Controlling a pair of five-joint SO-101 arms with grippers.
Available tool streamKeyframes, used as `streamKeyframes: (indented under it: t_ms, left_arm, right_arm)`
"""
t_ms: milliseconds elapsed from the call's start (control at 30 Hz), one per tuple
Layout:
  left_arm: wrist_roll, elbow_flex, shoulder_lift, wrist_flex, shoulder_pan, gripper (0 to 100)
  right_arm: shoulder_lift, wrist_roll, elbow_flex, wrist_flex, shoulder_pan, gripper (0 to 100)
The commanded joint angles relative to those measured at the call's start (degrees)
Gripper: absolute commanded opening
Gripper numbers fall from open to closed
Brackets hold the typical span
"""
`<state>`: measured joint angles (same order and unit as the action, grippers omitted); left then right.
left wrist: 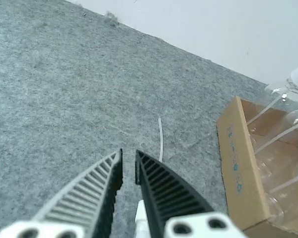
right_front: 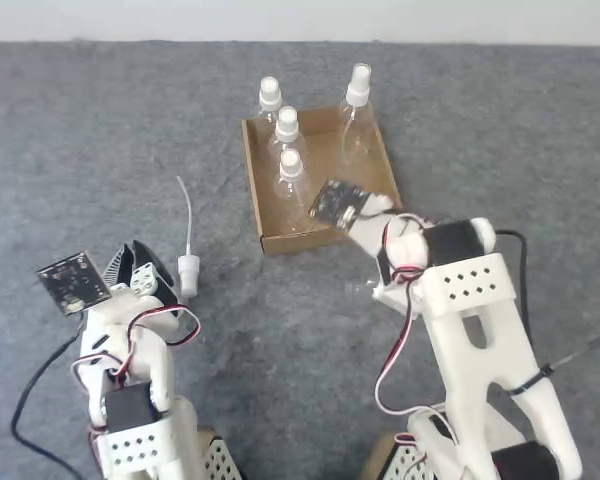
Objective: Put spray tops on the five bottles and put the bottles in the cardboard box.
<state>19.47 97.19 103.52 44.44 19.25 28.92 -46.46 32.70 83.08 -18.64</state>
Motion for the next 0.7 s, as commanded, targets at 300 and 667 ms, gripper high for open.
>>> streamKeyframes:
  t_ms: [300, 667]
  left_arm:
    - [-0.4, -0.7, 0.7, -0.9, -0.1, 4]
    - [-0.4, -0.7, 0.7, -0.9, -0.1, 4]
  right_arm:
    - [2.0, -12.3, 7.6, -1.2, -5.0, 28.5]
    - [1.9, -17.0, 13.5, -12.4, -4.2, 28.5]
